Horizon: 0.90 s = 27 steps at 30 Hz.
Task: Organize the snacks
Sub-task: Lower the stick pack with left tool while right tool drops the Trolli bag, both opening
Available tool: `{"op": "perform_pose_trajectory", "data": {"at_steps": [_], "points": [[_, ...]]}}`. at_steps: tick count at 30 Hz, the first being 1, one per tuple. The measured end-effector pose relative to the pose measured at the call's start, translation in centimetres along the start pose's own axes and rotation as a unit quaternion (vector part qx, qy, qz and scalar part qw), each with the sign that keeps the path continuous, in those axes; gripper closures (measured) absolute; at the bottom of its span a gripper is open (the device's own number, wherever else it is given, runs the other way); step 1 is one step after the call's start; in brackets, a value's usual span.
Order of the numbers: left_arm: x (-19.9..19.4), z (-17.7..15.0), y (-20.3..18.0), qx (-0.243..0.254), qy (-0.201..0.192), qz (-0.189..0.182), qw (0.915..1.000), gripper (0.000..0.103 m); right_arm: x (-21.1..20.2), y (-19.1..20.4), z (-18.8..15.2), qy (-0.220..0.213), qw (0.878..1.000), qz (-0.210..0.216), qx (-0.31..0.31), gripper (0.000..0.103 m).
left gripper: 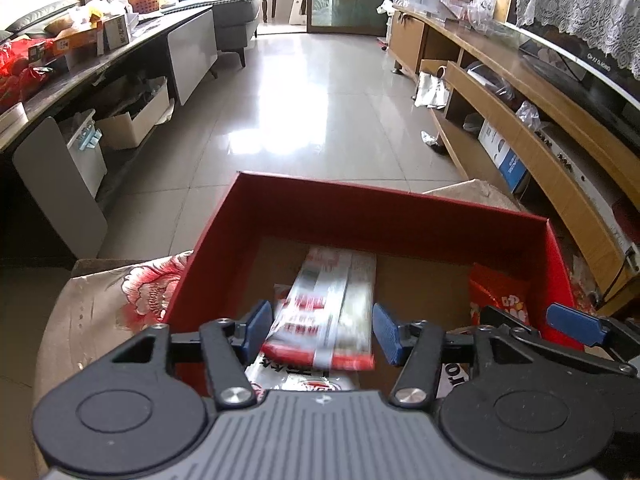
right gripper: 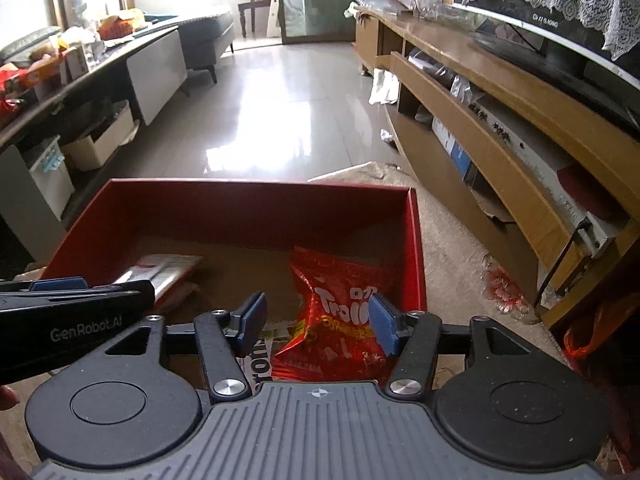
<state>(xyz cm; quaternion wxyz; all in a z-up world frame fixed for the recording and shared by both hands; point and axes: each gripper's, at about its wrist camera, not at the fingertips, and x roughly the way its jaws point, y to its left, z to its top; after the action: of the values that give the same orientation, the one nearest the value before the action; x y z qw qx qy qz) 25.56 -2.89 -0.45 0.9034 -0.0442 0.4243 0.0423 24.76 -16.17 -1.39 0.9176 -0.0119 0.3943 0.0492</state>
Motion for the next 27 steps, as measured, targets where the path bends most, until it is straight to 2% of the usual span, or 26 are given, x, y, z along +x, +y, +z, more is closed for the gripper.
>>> {"op": "perform_pose_trajectory", "data": {"at_steps": [4,17,23,24,27], "points": [[-1.1,0.0,0.3,-0.004,-0.008,-0.004,1.0000,0.042,-0.9,0.0,0.2,-0.009,1.000,-0.005,0.000,0.037],[-4.5,-1.1,1.3,-0.032,-0.018,-0.030,0.9989,0.041,-4.3,0.3,-0.2,-0.029,0.999,-0.013,-0.008,0.035],[-5.7,-2.1,1.4,-0.031,-0.016,-0.043,0.9984,0.041,-5.4,0.3,-0.9,-0.030,0.999,-0.015,-0.013,0.034],[-5.9,-2.2,1.3,-0.031,-0.015,-0.049,0.9982,0.038,-5.6,0.2,-1.1,-0.029,0.999,-0.015,-0.012,0.034],[-6.7,-3.0,0.7,-0.020,-0.011,-0.063,0.9977,0.037,-6.3,0.1,-1.8,-0.027,1.000,-0.011,-0.012,0.030]]}}
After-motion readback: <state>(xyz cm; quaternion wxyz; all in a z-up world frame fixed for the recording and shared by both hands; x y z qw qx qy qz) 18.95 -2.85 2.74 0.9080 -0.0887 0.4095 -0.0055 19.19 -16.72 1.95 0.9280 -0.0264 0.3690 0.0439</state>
